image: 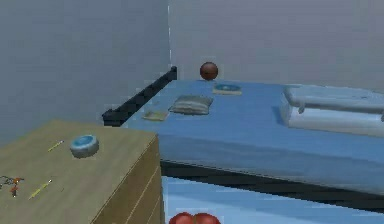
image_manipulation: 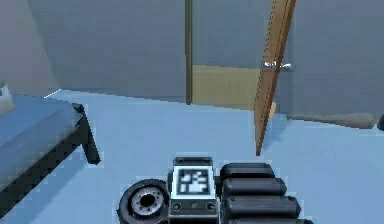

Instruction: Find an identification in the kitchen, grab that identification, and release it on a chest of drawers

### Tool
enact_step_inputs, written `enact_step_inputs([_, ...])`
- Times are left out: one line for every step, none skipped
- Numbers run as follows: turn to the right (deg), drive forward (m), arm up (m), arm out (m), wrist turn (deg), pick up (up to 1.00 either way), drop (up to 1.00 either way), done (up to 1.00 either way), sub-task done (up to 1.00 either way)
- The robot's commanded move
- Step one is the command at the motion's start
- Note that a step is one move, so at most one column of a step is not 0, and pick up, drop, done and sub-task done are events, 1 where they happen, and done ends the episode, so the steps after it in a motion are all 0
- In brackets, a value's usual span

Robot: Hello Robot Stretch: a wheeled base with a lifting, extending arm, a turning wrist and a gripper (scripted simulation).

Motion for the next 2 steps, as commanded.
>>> enact_step_inputs([21.0, 0.0, 0.0, 0.0, 0.0, 0.0, 0.0, 0.0, 0.0])
enact_step_inputs([-12.0, 0.0, 0.0, 0.0, 0.0, 0.0, 0.0, 0.0, 0.0])
